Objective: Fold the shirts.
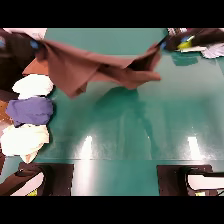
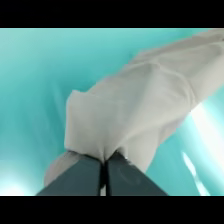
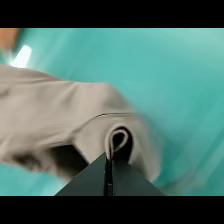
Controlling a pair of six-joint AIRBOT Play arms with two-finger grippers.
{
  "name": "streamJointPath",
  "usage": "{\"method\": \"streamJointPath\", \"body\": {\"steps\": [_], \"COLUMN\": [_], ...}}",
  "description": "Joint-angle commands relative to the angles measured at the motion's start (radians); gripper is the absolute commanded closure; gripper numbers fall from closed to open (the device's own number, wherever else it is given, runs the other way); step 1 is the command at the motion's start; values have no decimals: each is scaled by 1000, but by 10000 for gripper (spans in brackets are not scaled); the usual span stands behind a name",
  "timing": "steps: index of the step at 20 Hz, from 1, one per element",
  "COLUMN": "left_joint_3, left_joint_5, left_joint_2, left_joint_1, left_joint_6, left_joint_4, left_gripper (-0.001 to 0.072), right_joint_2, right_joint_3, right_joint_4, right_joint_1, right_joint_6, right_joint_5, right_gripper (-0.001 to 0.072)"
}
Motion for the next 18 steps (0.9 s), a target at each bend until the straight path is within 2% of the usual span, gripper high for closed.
{"method": "streamJointPath", "body": {"steps": [1,6,11,14,18], "left_joint_3": [169,356,491,478,226], "left_joint_5": [2,4,17,-26,-121], "left_joint_2": [48,65,65,66,64], "left_joint_1": [0,0,0,0,0], "left_joint_6": [0,0,-2,-1,-31], "left_joint_4": [-23,-178,-333,-442,-367], "left_gripper": [685,685,684,685,685], "right_joint_2": [160,408,589,642,565], "right_joint_3": [138,74,69,69,69], "right_joint_4": [-17,-20,-148,-144,-135], "right_joint_1": [-81,-180,-311,-409,-416], "right_joint_6": [8,7,7,8,8], "right_joint_5": [-12,-129,-196,-211,-177], "right_gripper": [703,703,703,703,704]}}
